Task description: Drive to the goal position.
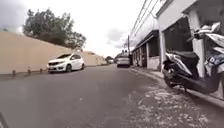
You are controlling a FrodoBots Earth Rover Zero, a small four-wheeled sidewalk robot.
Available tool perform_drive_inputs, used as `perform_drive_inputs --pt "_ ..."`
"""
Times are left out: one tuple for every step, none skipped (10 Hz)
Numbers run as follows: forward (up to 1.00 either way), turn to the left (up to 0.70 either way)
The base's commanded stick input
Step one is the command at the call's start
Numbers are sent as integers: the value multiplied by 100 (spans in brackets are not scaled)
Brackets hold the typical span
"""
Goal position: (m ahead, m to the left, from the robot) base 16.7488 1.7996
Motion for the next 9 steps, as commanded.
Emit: perform_drive_inputs --pt "70 0" --pt "70 0" --pt "70 0" --pt "70 0" --pt "70 0" --pt "70 0" --pt "70 0" --pt "70 0" --pt "70 0"
